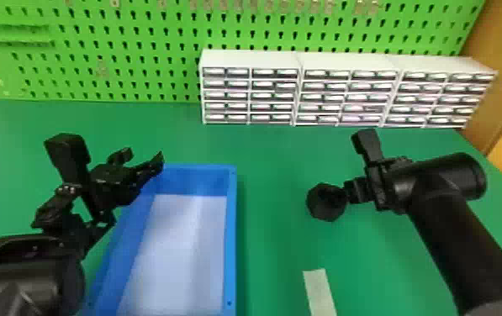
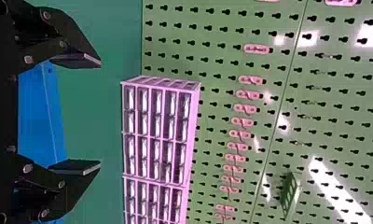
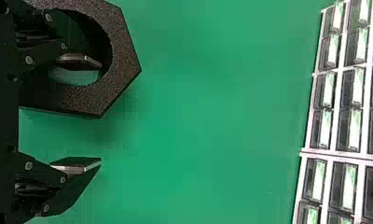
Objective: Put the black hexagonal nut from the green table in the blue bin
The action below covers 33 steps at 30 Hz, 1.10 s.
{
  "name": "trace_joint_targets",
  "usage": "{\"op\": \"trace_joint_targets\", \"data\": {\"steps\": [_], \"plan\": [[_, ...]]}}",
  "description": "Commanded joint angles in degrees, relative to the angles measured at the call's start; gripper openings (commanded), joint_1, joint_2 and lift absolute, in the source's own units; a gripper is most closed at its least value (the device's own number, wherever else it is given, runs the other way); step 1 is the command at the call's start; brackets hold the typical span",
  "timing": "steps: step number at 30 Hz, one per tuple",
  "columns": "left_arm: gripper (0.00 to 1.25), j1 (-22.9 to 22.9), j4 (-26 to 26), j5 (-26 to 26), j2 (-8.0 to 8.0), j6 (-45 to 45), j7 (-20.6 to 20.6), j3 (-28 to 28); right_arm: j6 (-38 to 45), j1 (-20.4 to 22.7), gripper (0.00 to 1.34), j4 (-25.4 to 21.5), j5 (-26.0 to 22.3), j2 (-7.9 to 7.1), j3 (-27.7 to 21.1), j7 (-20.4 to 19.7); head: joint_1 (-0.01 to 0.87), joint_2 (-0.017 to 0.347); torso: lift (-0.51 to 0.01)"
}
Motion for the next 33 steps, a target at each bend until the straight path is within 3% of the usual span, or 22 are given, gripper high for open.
{"op": "trace_joint_targets", "data": {"steps": [1,9,26,33], "plan": [[0.77,0.00,0.00,0.00,0.00,0.00,0.00,0.01,0.00,0.00,0.81,0.00,0.05,0.00,0.12,0.00,0.691,0.009,-0.097],[0.77,0.00,0.00,0.00,0.00,0.00,0.00,0.01,0.00,-0.09,0.79,0.00,0.05,0.00,0.21,0.00,0.691,0.009,-0.097],[0.77,0.09,0.00,0.00,0.00,0.00,0.00,0.01,0.09,-0.18,0.27,0.00,1.19,0.00,1.79,0.00,0.691,0.009,-0.097],[0.77,0.09,0.00,0.09,0.00,0.00,0.00,0.01,0.00,-0.26,0.25,-0.09,1.37,0.00,2.23,0.00,0.691,0.009,-0.097]]}}
